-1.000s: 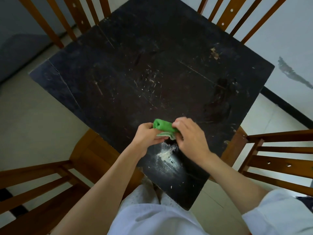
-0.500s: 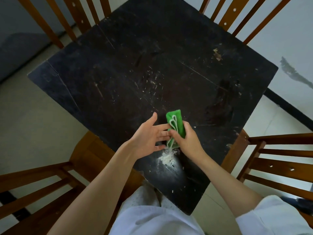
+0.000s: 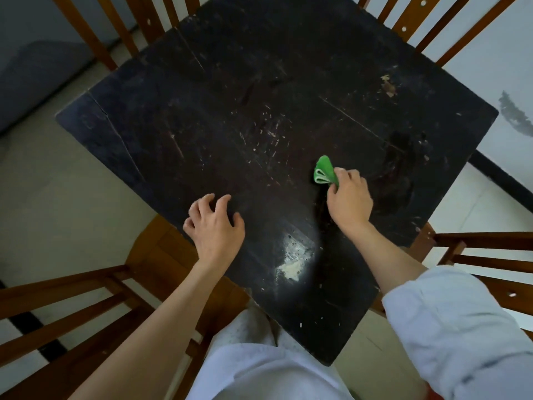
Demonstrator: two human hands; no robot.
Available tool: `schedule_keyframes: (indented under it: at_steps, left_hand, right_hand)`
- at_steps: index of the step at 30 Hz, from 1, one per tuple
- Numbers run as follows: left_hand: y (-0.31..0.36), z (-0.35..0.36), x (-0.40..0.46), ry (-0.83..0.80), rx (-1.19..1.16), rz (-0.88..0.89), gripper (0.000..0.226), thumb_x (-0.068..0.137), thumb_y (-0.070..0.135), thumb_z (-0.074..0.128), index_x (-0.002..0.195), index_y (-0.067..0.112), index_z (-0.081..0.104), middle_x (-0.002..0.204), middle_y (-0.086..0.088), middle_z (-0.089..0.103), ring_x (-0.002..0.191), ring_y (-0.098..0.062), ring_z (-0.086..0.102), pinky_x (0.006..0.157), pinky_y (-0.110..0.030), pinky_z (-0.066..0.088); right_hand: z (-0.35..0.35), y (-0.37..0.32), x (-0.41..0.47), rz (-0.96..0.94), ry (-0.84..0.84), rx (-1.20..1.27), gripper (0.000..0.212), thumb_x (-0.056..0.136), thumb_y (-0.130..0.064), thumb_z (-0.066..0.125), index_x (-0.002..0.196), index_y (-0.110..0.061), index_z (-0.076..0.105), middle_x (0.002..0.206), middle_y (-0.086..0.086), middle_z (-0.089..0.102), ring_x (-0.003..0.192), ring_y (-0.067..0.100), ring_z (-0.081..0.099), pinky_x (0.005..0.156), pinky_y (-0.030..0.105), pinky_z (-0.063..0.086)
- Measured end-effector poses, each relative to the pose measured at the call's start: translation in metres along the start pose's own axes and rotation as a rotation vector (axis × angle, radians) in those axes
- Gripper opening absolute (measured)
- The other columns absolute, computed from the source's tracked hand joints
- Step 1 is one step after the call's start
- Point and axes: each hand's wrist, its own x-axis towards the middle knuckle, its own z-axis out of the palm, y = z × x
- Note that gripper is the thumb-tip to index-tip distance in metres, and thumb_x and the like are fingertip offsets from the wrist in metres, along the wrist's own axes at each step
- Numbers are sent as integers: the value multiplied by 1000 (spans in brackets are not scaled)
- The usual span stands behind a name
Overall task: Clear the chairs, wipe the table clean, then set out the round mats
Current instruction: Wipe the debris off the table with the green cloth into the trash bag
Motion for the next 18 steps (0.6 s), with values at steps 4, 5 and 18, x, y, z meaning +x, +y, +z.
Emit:
schedule_keyframes:
  at_steps: [4,5,18]
  left_hand:
    - [-16,10,1,-63,79,1,56,93,40,48,144,29,28,155,-4,13,144,-26,0,114,-50,5]
    - [-19,13,0,-64,102,16,57,93,41,48,144,29,27,155,-4,12,144,-26,-1,115,-50,5]
    - [-30,13,-3,-1,50,64,50,97,26,43,146,24,29,156,-4,19,145,-24,6,115,-45,3]
  right_hand:
    - [11,-20,-63,-430,-135,11,31,82,-10,57,114,-13,58,106,9,57,93,29,55,64,31,44]
    - [10,-21,-81,-523,-205,42,33,82,-10,59,115,-13,58,106,7,58,93,25,57,63,26,41]
    - [18,-21,-33,-259,-13,20,25,84,-9,52,107,-10,59,102,14,57,90,36,55,69,42,48]
